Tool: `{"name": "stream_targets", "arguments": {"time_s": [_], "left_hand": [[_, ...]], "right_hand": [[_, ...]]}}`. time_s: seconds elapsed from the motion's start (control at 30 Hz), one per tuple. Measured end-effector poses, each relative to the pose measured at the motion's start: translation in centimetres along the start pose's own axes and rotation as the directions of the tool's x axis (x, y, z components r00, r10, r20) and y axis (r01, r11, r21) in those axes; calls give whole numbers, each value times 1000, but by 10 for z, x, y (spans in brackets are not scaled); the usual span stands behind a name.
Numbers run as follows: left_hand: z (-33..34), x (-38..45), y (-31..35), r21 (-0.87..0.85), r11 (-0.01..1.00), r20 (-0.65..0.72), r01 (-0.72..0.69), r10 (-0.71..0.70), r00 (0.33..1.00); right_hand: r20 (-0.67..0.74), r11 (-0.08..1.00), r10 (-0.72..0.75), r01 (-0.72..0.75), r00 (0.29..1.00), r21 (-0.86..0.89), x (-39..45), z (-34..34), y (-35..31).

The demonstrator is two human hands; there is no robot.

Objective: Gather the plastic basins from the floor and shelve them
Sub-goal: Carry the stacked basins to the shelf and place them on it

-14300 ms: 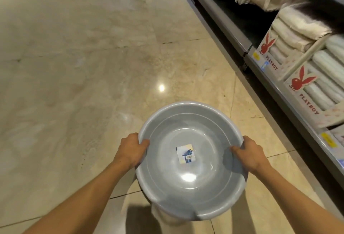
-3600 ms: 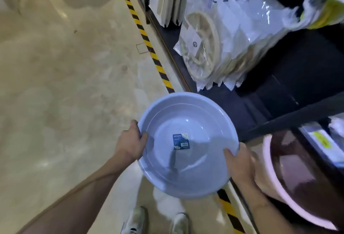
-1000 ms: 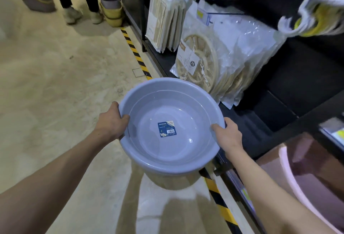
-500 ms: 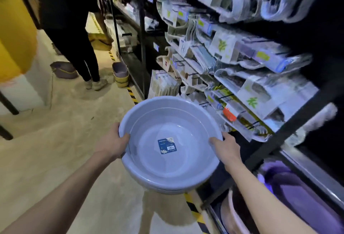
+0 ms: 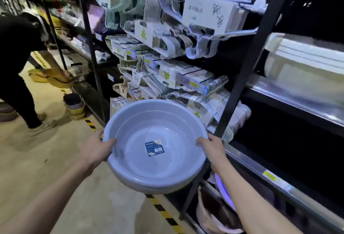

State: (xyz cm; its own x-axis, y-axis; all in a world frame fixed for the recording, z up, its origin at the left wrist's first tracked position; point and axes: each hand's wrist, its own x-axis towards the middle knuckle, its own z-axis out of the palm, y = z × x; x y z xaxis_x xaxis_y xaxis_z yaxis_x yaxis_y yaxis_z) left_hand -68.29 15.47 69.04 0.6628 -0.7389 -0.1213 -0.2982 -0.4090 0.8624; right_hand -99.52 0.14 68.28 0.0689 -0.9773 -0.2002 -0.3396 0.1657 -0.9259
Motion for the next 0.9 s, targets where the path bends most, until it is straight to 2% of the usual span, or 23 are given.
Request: {"name": "stream_targets", "arguments": {"time_s": [0.3,0.6,0.8,0.9], "left_hand": [[45,-28,26,-83,994,137,-72,83,987],[100,-90,63,-107,985,203,-138,158,966],[145,-120,95,-111,973,336,-200,226,914],[175,-130,114,-155,970,398,-185,233,887]], "right_hand": [[-135,984,31,-7,990,180,-37,-70,43],[-261,984,-39,83,965,161,-94,-169,73],[-382,976,-3,86,924,200,-126,-232,90],[-477,981,23,73,879,181,-134,-263,93]]}}
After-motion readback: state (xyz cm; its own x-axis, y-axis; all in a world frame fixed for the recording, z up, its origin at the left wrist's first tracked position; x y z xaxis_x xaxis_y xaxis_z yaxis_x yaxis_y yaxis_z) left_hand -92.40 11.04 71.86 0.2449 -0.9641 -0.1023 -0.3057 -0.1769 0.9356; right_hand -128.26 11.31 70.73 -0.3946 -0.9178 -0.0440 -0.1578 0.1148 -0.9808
